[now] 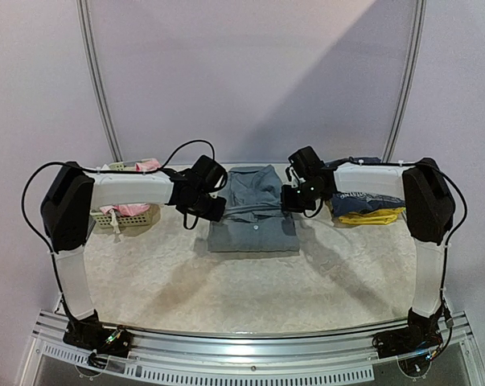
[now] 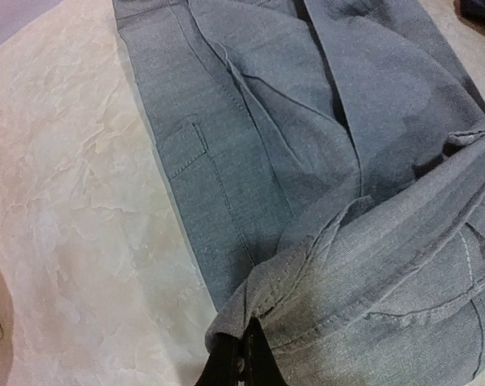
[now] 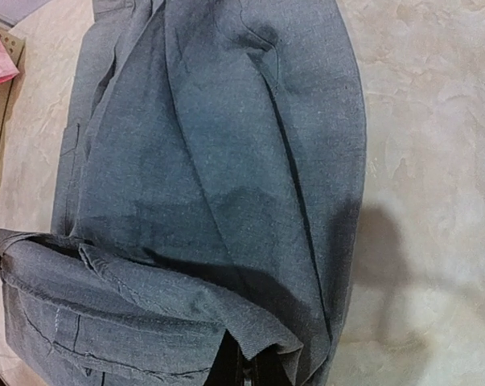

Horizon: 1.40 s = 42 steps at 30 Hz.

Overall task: Fold and stack the mixed laundry pile
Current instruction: Fold the rectangle-folded shirt at the center of the board.

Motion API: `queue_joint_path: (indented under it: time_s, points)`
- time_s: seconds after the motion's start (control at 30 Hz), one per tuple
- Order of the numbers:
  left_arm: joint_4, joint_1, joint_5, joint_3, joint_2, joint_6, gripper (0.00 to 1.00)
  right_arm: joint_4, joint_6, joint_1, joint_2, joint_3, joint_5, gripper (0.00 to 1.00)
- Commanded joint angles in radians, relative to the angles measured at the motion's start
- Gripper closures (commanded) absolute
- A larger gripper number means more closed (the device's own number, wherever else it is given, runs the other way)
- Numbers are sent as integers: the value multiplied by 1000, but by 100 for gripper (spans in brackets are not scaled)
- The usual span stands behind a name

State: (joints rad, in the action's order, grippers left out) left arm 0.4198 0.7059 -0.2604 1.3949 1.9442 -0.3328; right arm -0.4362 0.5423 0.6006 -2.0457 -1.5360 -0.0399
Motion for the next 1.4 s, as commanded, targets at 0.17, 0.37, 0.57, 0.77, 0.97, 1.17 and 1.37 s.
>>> queue_joint_path:
  time_s: [0.17, 0.37, 0.57, 0.77, 0.97, 1.17, 1.37]
  points:
    - [-32, -51, 18, 21, 87, 12, 100, -32, -28, -34, -106, -84, -14, 100]
    - [-97, -62, 28, -14, 102, 5, 98, -29, -22, -41, -138, -88, -25, 99]
    - [-132, -63, 22, -44, 83, 2, 96, -26, -18, -41, -146, -93, -47, 98]
    - [-146, -63, 26, -62, 52, 1, 76, -24, -16, -41, -158, -97, -64, 97]
    - [-180, -62, 30, -101, -22, 17, 41, -29, -18, -42, -164, -109, -71, 97]
    - [-155, -50, 45, -126, -120, 61, 5, -36, -24, -41, -180, -125, -78, 97]
    - [-192, -11, 36, -233, -263, 95, 0, -32, -18, -41, -182, -124, -95, 97]
